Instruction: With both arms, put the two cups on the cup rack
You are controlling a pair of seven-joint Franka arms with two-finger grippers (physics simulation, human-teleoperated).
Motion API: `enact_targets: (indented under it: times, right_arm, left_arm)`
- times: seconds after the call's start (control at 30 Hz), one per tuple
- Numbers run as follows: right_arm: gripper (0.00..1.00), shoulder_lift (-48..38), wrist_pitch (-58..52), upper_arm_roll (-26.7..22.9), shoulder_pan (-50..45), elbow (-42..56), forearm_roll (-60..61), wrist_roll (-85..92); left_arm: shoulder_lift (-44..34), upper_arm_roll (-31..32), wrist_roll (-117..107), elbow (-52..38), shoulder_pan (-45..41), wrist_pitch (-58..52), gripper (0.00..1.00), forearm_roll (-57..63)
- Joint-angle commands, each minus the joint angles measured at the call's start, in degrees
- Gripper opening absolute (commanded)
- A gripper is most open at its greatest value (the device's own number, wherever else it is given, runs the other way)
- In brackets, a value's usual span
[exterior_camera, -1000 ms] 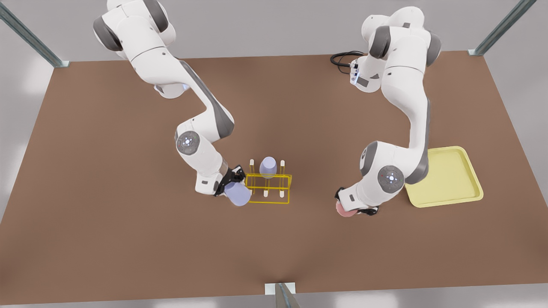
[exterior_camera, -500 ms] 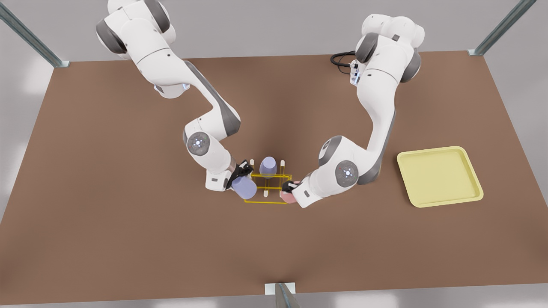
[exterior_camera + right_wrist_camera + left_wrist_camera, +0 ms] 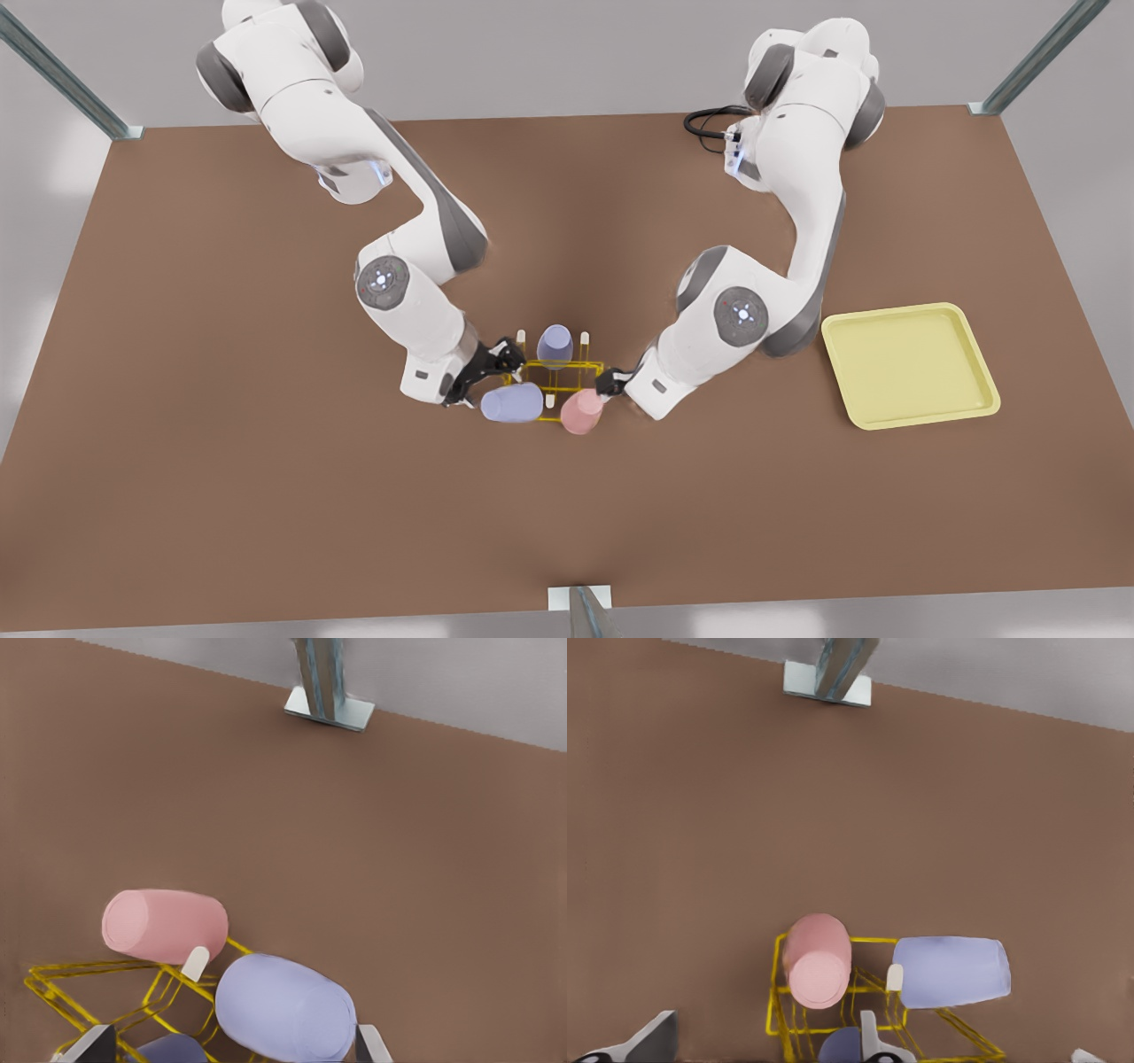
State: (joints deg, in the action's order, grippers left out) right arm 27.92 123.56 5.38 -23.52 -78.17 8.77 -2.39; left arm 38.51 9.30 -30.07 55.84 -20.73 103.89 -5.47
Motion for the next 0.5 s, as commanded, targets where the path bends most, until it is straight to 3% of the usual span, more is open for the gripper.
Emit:
enact_targets:
  times: [0.0,0.1,0.13,0.17,0.2,0.27,0.37,0.47]
  right_arm:
    - [1.00,-0.8,-21.5,-3.9,0.4,5.3,-4.3,-6.1]
    - [1.00,-9.3,-36.4,-12.7,0.6,5.6,-17.4,-5.5]
    - [1.00,-10.5,-39.5,-13.5,1.3,5.8,-17.1,-5.1]
    - [1.00,-10.5,-41.6,-13.4,2.2,6.5,-17.0,-5.0]
    - [1.00,-11.7,-43.5,-13.4,3.2,6.5,-17.0,-3.7]
    - [1.00,-20.4,-43.1,-4.4,16.6,-0.7,-16.6,2.0]
    - [1.00,-29.6,-42.4,-4.4,16.6,-10.7,-16.4,2.0]
    - [1.00,-31.6,-42.3,-4.4,16.4,-12.7,-15.7,2.0]
  left_arm:
    - [-5.9,-0.1,2.7,0.0,3.4,-27.0,1.00,12.1]
    - [-10.1,0.1,23.2,0.2,7.8,-37.4,1.00,15.7]
    - [-20.2,-0.5,23.5,13.6,8.4,-31.1,1.00,15.4]
    - [-33.6,-3.1,24.0,33.0,7.9,-17.0,1.00,14.4]
    - [-35.4,-5.3,35.6,34.3,8.0,-19.6,1.00,13.9]
    - [-34.1,-6.4,35.8,32.6,8.6,-25.4,1.00,13.7]
    - [-32.7,-6.4,35.5,32.1,10.1,-25.3,1.00,10.8]
    - [-32.7,-6.4,35.6,32.2,11.1,-25.4,1.00,9.1]
